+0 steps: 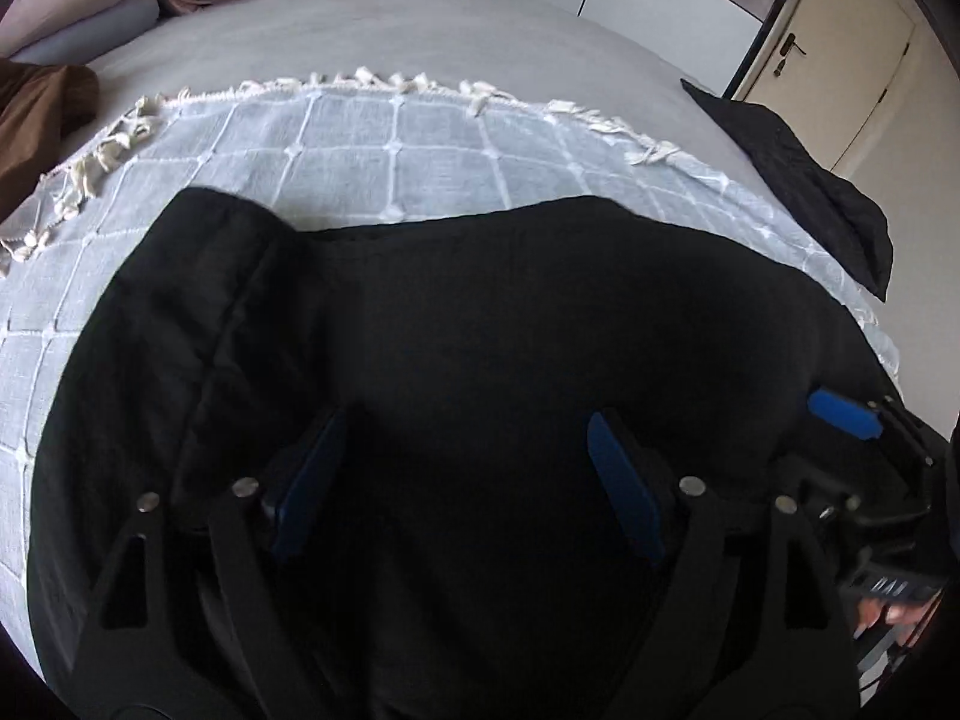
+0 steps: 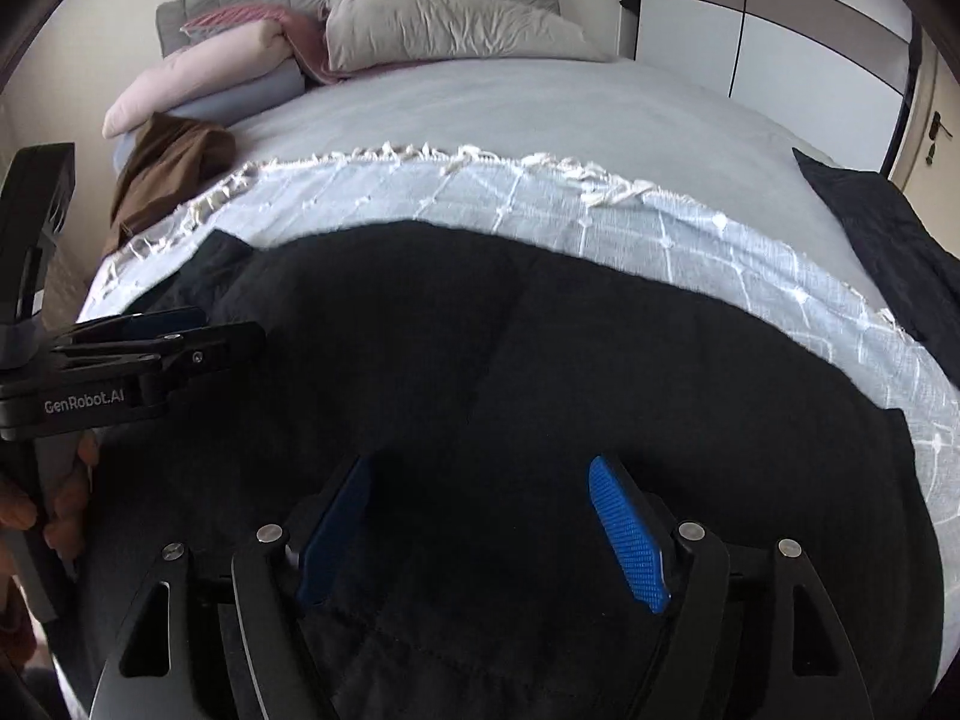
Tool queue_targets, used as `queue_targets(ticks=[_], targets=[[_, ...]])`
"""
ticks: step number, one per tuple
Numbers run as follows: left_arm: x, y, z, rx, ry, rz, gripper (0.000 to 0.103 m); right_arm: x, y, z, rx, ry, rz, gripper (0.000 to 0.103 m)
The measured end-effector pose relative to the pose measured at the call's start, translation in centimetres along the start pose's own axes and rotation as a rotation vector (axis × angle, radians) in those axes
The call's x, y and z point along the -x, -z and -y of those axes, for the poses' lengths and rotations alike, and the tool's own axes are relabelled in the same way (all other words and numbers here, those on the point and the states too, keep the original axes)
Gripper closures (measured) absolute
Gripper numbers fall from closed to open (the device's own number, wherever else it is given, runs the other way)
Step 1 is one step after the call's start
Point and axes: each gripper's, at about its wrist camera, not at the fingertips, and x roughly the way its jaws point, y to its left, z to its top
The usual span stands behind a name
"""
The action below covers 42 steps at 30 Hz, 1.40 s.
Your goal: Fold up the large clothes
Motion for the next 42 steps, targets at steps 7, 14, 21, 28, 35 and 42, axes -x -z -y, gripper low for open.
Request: queue_targets(ticks=[7, 14, 21, 28, 35, 42], targets=[[0.7, -1.2, -12.2, 0.061, -0.308, 0.003, 0.023, 0.4, 2.3, 18.2, -0.278, 0.273, -0.04, 0.018], [4.8, -0.2, -15.5, 0.114, -0.434, 0.007, 0.025, 7.0, 6.6, 26.7, -0.552, 0.477, -0.002, 0.019], [10.1, 4.7, -4.4, 0.043, -0.136, 0.069, 0.016, 10.7, 5.9, 12.5, -0.313, 0.323, 0.149, 0.017], [9.8, 11.4, 2.7, -0.094, -0.09, 0.026, 0.015, 9.6, 9.3, -2.0, -0.094, 0.081, 0.138, 0.016], [11.0, 15.0, -1.4, -0.138, -0.214, 0.109, 0.012, 7.0, 13.3, -0.1, -0.155, 0.071, 0.121, 0.015], [13.6, 15.1, -7.4, 0.044, -0.267, 0.096, 0.006, 9.9, 15.0, 6.6, -0.274, 0.285, 0.089, 0.015]])
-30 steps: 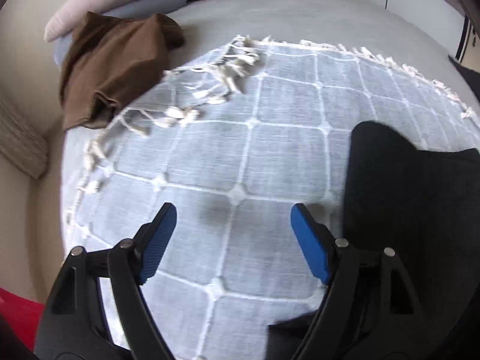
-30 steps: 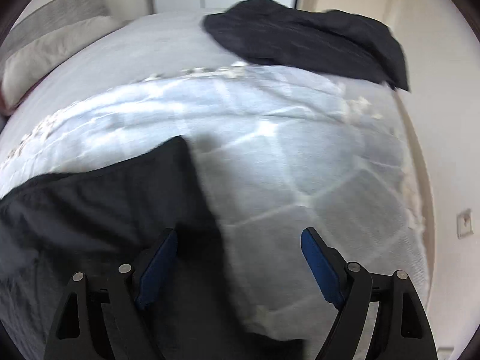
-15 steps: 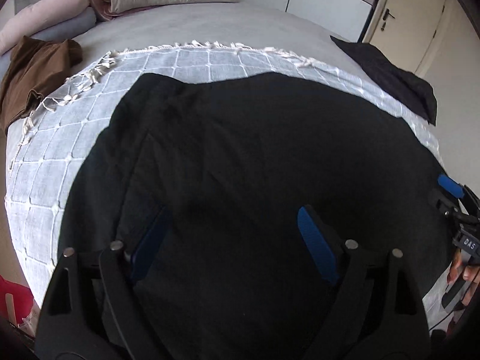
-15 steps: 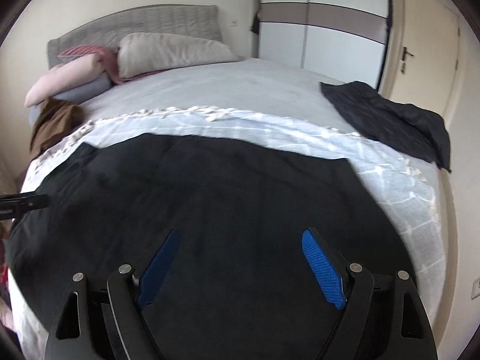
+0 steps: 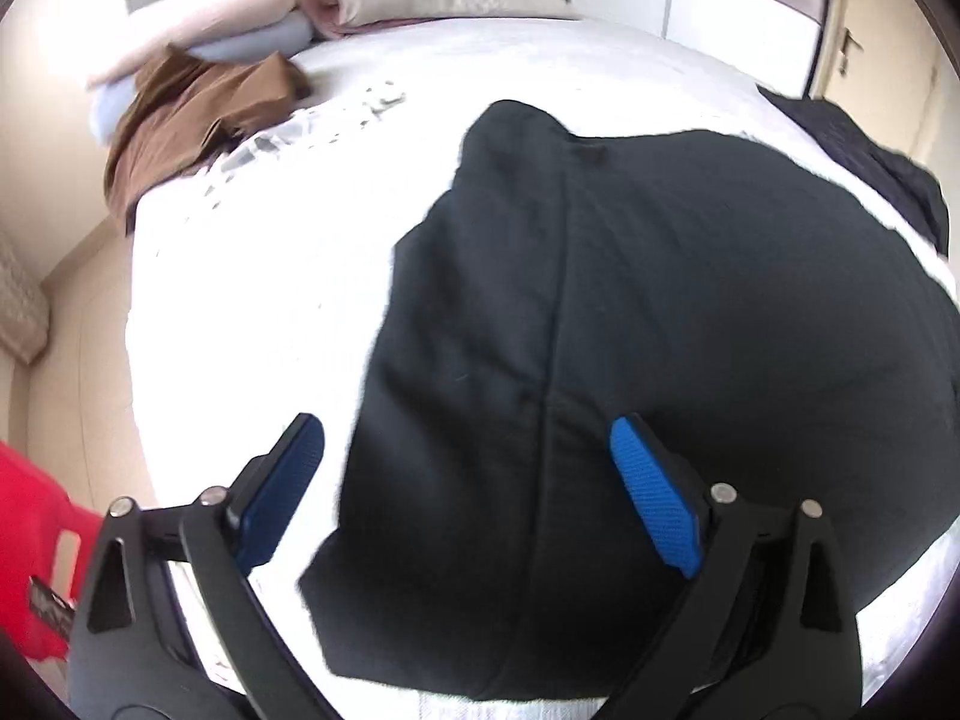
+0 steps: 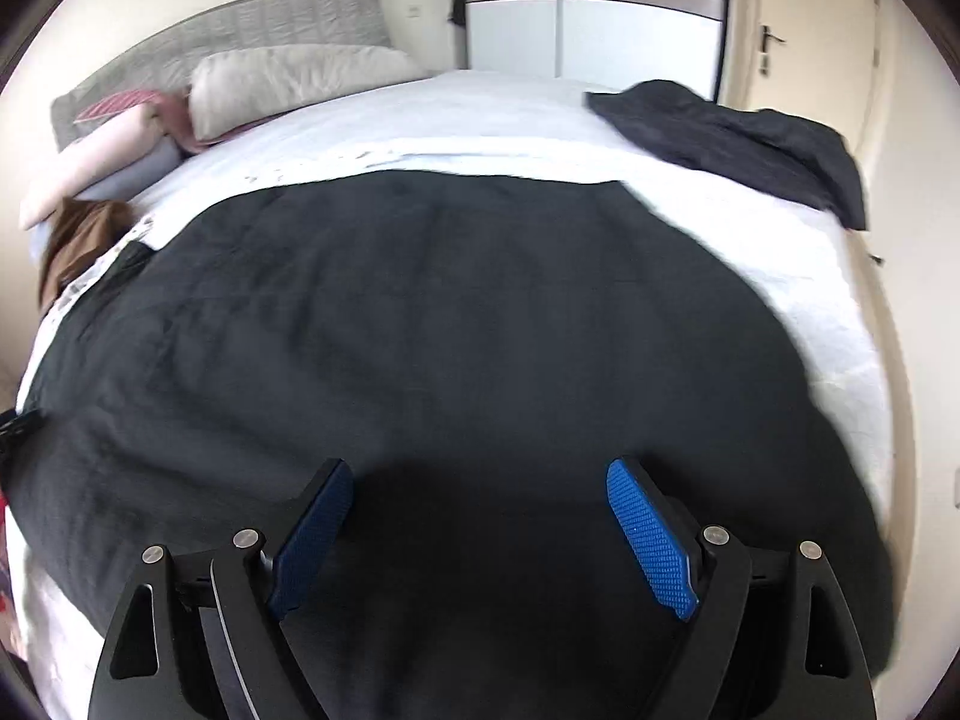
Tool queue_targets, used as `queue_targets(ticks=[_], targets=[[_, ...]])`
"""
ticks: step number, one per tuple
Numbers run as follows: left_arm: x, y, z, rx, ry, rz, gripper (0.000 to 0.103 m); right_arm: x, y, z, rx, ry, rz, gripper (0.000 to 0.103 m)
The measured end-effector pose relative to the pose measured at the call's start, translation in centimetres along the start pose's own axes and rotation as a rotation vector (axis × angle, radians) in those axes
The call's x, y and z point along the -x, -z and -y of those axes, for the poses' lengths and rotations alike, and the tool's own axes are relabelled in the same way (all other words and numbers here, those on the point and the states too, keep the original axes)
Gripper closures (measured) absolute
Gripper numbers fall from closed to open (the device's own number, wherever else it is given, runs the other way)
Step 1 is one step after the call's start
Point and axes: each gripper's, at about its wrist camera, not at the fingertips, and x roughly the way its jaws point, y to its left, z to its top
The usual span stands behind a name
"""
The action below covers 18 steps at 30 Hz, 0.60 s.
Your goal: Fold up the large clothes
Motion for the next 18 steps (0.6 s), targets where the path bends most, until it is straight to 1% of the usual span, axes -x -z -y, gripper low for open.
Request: queue_targets(ticks=[1, 3, 6, 9, 11, 13, 16, 18], targets=[[0.2, -0.1, -0.5, 0.031, 0.008, -0.012, 0.006, 0.4, 0.1, 0.2, 0.007, 0.03, 0.004, 0.015], [1.0, -0.1, -0.7, 0.064, 0.005, -0.022, 0.006, 1.6, 0.4, 0.8, -0.01, 0.03, 0.023, 0.015], [3.2, -0.1, 0.2, 0.058, 0.019, -0.001, 0.006, 3.7, 0.3, 1.6, -0.099, -0.001, 0.042, 0.015], [5.8, 0.3, 1.7, 0.049, 0.06, 0.022, 0.006, 6.1, 0.5, 1.8, -0.127, 0.003, 0.078, 0.015], [7.1, 0.7, 2.6, 0.062, 0.092, 0.025, 0.002, 7.9, 0.7, 1.1, -0.134, -0.008, 0.096, 0.015], [7.7, 1.2, 3.4, 0.09, 0.123, 0.001, 0.001, 9.3, 1.0, 0.6, -0.149, -0.033, 0.091, 0.014], [7.9, 2.1, 4.9, 0.111, 0.171, -0.056, 0.001, 10.2, 1.3, -0.8, -0.164, -0.084, 0.051, 0.012], [8.2, 2.8, 6.1, 0.111, 0.175, -0.071, 0.001, 10.5, 1.7, -1.9, -0.137, -0.082, 0.027, 0.011]])
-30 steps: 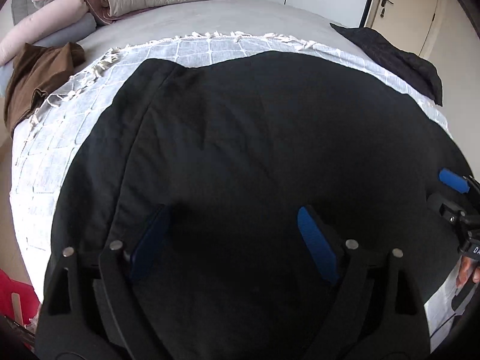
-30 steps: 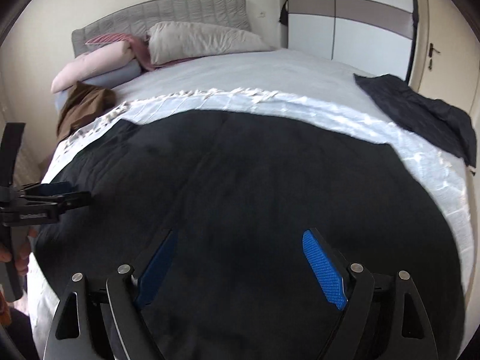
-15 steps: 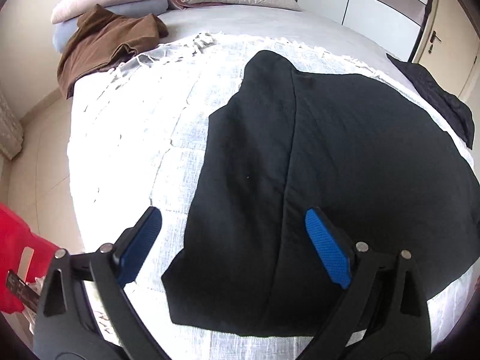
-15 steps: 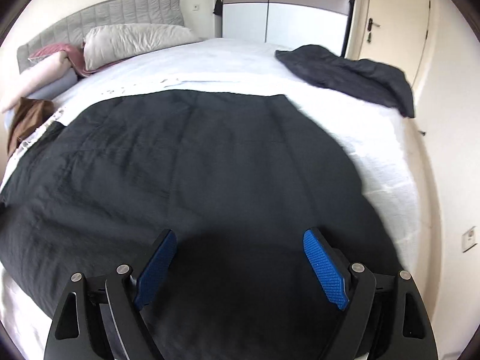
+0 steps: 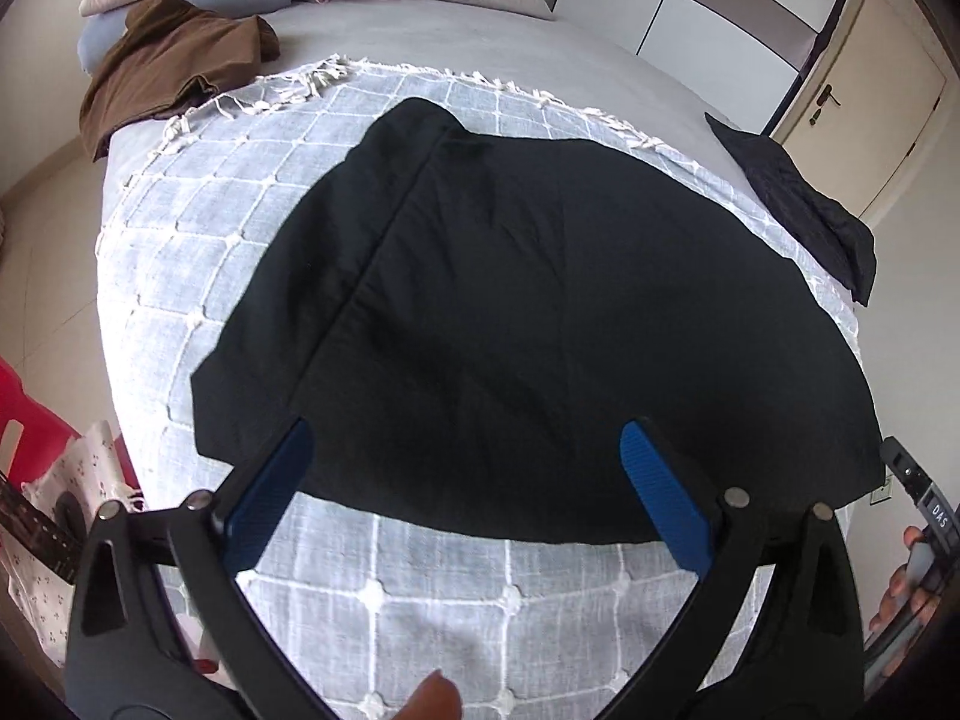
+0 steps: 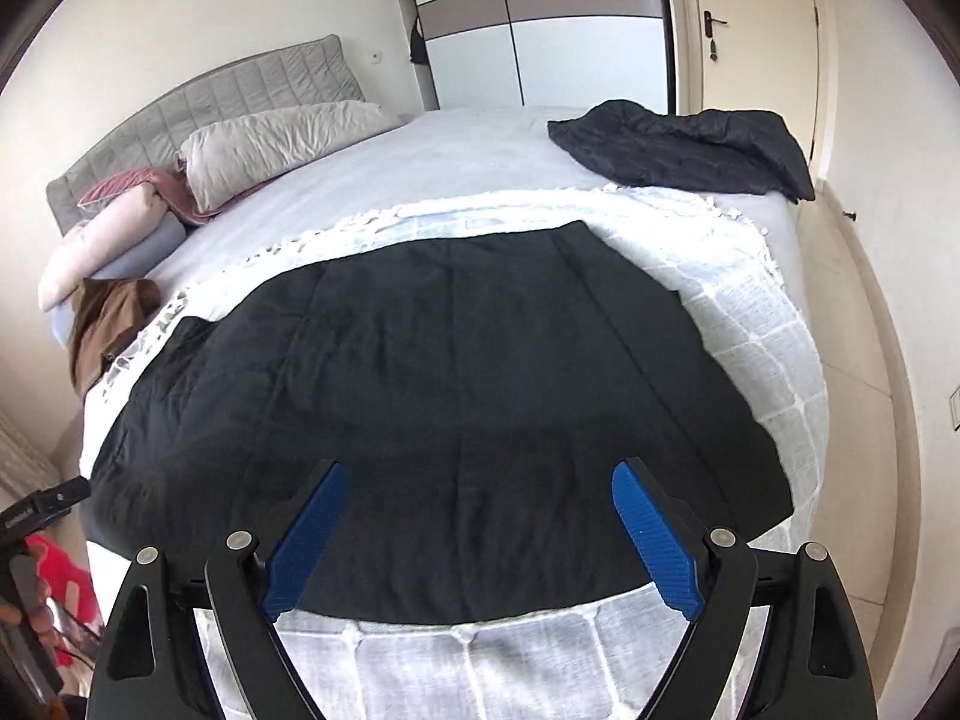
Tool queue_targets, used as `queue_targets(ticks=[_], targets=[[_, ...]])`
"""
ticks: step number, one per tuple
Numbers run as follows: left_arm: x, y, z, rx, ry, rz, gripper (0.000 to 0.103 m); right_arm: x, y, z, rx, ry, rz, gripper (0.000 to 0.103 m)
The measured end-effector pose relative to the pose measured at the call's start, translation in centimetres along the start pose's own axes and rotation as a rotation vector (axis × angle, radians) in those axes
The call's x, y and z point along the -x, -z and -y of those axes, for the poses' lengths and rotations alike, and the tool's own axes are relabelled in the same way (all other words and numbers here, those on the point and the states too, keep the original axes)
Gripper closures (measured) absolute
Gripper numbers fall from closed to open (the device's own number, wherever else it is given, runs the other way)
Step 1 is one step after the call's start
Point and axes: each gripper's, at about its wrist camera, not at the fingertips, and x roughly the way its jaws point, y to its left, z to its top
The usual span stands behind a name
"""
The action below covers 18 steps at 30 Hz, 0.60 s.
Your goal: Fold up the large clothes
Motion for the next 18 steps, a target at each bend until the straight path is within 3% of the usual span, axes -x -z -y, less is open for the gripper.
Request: queue_targets(ticks=[4, 9, 18], targets=[[-0.2, 1.3, 2.2, -0.043, -0.044, -0.019, 0.001, -0.4, 1.6, -2.7, 0.088, 0.035, -0.047, 0.011], [-0.2, 2.4, 4.4, -0.101, -0.052, -0.024, 0.001, -1.8, 3.1, -4.5, 0.12, -0.009, -0.141, 0.011], [-0.9, 2.8, 5.5, -0.125, -0.078, -0.03, 0.001, -3.1, 4.2, -6.7, 0.178, -0.007, -0.171, 0.011]])
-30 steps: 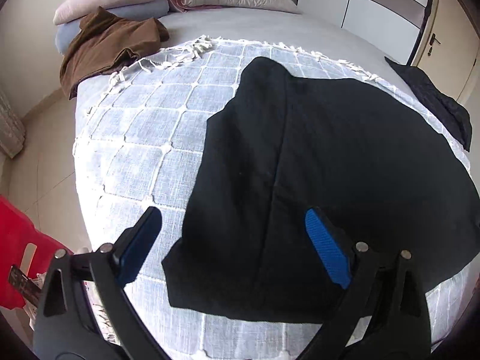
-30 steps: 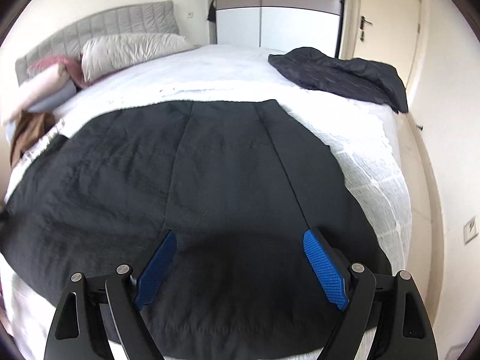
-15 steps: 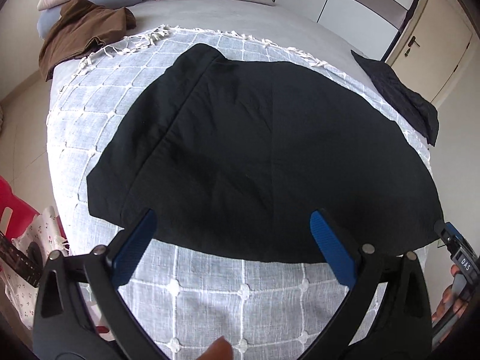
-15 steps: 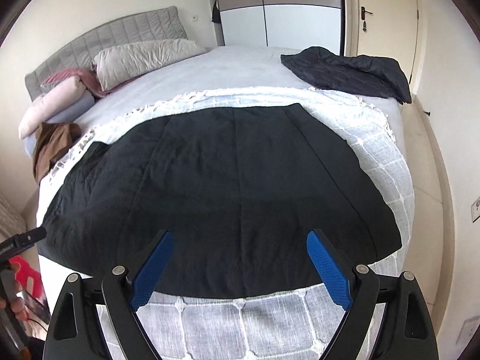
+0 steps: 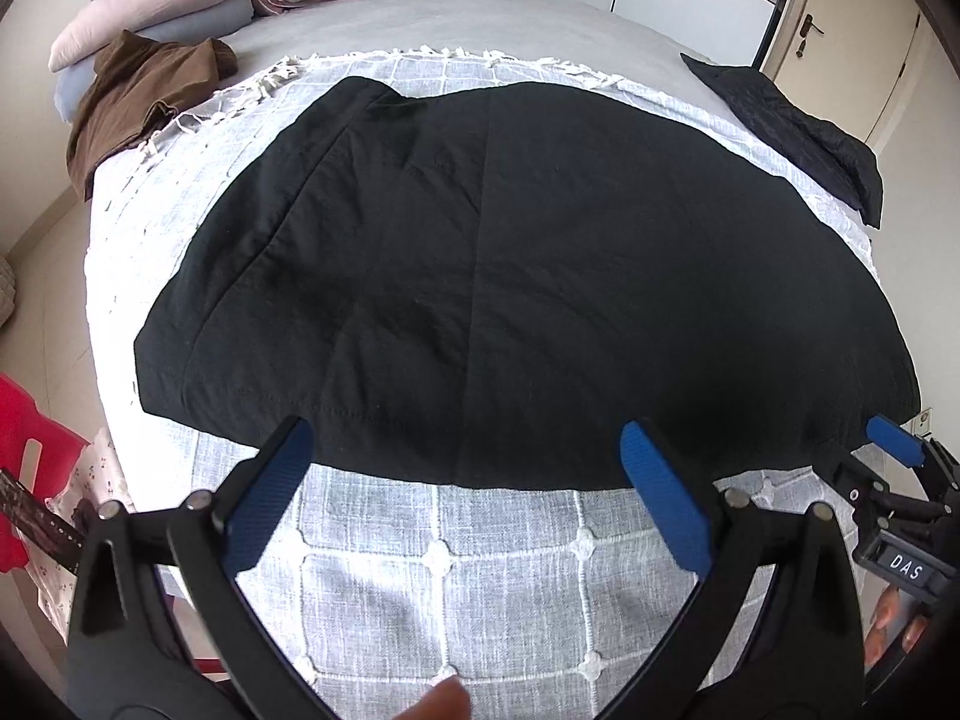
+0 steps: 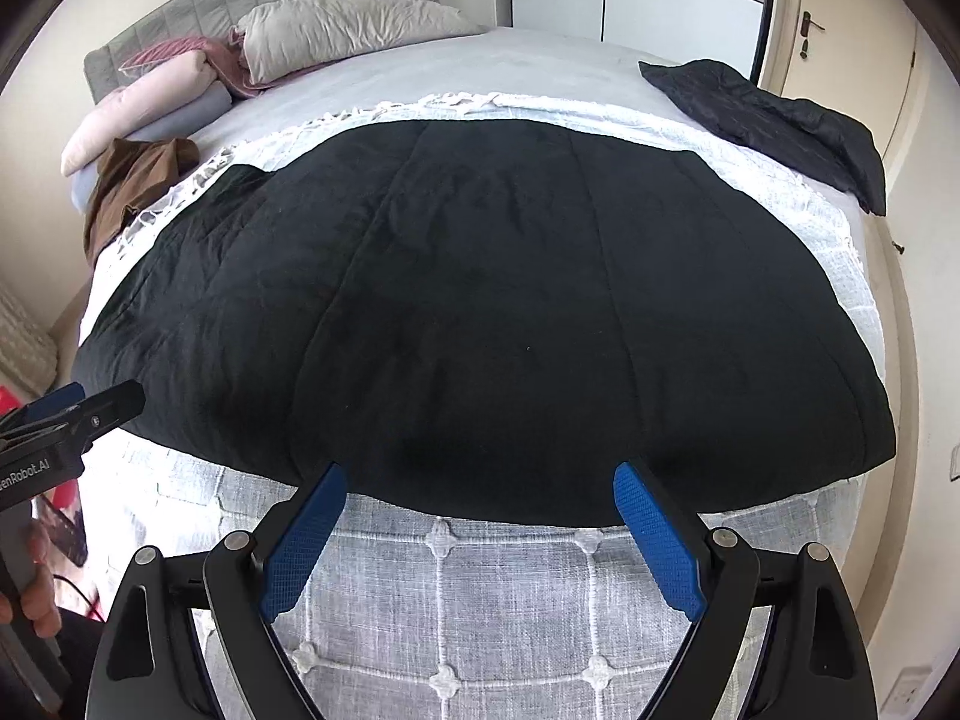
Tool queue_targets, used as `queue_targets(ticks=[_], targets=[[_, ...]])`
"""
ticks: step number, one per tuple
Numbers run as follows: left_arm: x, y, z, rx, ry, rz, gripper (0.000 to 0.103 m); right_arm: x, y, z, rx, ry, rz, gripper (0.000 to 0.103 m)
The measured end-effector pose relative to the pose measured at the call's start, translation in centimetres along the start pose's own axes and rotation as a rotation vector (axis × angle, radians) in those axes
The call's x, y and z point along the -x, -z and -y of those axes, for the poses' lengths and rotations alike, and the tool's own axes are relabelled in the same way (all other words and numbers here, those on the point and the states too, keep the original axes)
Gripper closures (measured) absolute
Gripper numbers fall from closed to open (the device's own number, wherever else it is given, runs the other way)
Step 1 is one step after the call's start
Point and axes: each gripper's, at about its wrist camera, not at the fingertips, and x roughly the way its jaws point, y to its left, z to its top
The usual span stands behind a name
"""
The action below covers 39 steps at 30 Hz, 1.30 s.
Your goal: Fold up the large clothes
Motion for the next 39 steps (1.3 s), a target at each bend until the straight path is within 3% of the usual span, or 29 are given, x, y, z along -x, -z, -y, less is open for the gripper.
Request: queue_targets(ticks=[4, 8, 13, 21, 31, 39], targets=[[0.1, 0.0, 0.1, 0.028, -0.022, 0.019, 0.001, 0.4, -0.5, 0.6, -0.038, 0.009, 0.035, 0.011], [-0.4, -0.7, 0.8, -0.009, -0.034, 0.015, 0.001, -0.4, -1.2, 0.8, -0.05, 0.034, 0.022, 0.011], [0.1, -1.6, 2.3, -0.044, -0.088, 0.071, 0.001, -0.3, -2.1, 0.7, -0.012, 0.097, 0.044, 0.011], [1.6, -1.4, 5.4, -0.131, -0.1, 0.134, 0.001, -0.4, -1.8, 0.1, -0.006, 0.045, 0.022, 0.011], [-0.1, -0.4, 6.5, -0.128, -0.067, 0.044, 0.001, 0.2, -1.5, 1.0, -0.028, 0.07, 0.042, 0.011], [0.1, -0.4, 6.4, -0.121, -0.073, 0.052, 0.001, -0.2, -1.5, 1.3, -0.044, 0.065, 0.032, 0.011]])
